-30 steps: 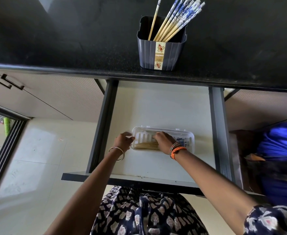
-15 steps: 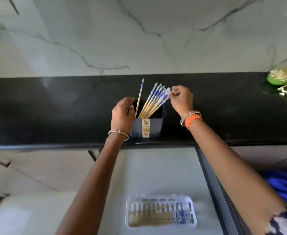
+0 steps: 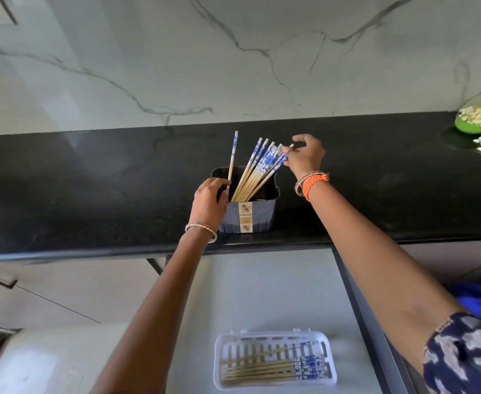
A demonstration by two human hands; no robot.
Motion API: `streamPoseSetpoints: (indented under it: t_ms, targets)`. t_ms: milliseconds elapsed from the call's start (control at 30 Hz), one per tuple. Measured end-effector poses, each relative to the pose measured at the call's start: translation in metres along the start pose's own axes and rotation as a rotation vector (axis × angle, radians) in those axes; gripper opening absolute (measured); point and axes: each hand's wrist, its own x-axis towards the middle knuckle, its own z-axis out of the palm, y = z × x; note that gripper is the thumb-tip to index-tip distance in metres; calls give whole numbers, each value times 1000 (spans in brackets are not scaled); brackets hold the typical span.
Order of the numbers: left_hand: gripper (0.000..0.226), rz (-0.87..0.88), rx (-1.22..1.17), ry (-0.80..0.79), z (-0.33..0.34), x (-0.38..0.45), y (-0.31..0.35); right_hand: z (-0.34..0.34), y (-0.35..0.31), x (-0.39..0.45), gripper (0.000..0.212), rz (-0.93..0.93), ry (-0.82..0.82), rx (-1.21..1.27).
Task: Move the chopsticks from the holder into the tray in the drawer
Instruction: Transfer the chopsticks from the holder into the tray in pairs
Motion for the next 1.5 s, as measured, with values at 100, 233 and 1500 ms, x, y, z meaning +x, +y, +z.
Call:
streamPoseSetpoints:
  t_ms: [100, 233, 1500]
  targets:
    - [24, -17, 4, -5, -2, -1, 2, -6, -4, -1, 20, -83, 8, -28]
    - [27, 2, 10, 14, -6, -7, 10, -25, -16, -6, 12, -183, 1, -68]
    - [46, -781, 74, -397, 66, -263, -91, -122, 253, -256, 17, 572, 78, 17]
